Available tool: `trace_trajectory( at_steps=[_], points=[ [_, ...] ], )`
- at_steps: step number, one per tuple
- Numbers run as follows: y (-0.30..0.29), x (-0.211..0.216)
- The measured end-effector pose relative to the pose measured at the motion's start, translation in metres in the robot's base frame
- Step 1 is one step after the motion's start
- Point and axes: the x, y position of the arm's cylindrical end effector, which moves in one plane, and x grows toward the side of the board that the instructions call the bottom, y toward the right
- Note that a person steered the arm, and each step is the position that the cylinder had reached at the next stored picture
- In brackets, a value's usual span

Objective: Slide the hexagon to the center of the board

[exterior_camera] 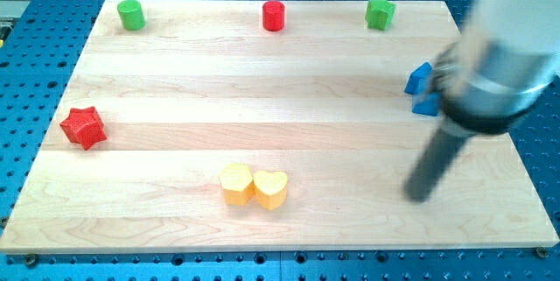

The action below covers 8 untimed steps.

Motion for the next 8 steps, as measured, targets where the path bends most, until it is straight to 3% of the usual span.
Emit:
trace_trajectory(
  at_steps=[1,2,5,7,8],
  points=[
    [-0.1,0.032],
    [-0.161,0.026],
    [-0.177,-0.077],
    [-0.164,-0.091],
    [-0.219,-0.11]
  ],
)
